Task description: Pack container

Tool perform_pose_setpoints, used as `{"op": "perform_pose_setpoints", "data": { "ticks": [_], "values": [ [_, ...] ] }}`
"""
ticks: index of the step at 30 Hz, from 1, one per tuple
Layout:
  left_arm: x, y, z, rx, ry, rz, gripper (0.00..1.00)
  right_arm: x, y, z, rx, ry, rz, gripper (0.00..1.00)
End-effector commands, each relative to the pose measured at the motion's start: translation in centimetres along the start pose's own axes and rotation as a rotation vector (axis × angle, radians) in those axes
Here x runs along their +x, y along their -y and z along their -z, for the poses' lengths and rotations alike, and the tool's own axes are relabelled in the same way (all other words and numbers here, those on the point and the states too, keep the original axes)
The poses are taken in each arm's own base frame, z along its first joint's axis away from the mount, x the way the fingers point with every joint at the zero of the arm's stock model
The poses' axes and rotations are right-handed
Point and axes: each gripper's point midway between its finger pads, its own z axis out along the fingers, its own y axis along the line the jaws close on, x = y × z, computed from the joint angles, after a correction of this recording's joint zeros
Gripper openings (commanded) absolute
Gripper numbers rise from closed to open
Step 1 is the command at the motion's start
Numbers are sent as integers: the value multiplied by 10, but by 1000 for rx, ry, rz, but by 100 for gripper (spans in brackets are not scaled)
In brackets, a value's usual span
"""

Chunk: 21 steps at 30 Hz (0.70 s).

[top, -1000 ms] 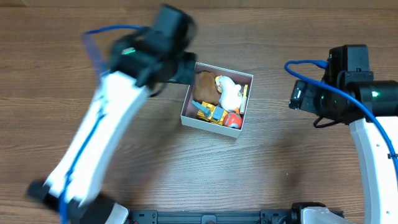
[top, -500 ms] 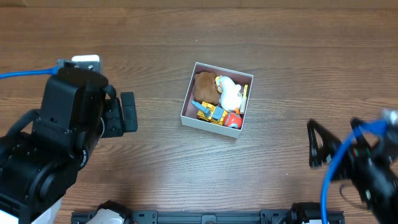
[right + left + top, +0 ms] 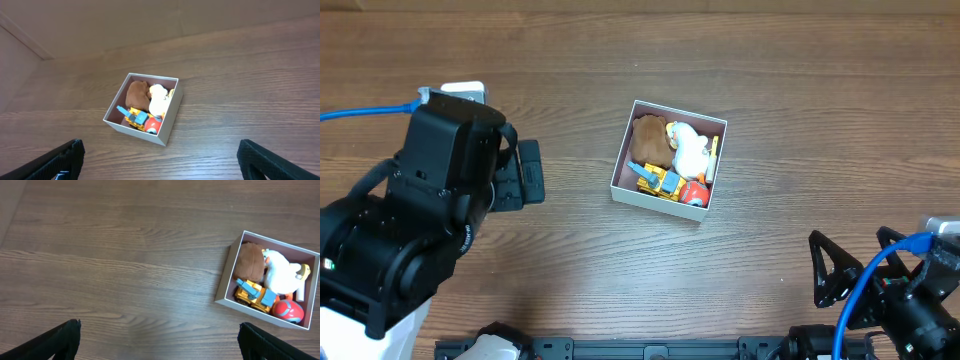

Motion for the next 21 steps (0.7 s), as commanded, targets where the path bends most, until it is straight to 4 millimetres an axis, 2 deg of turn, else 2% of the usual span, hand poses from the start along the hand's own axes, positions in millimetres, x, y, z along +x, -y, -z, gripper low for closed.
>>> {"op": "perform_pose_setpoints", "data": {
  "ticks": [1, 5, 11, 18, 21],
  "values": [
    [-3, -2, -3, -23, 3, 18, 100, 1, 18, 0, 104, -2, 1, 100],
    [-3, -2, -3, -23, 2, 17, 100, 2, 19, 1, 111, -6, 0, 100],
    [-3, -2, -3, -23, 2, 17, 100, -7, 20, 1, 120, 30, 6, 100],
    [-3, -2, -3, -23, 2, 17, 100, -34, 27, -3, 161, 153, 21, 100],
    [-3, -2, -3, -23, 2, 17, 100, -38, 34, -9, 183, 217, 25, 100]
  ]
}}
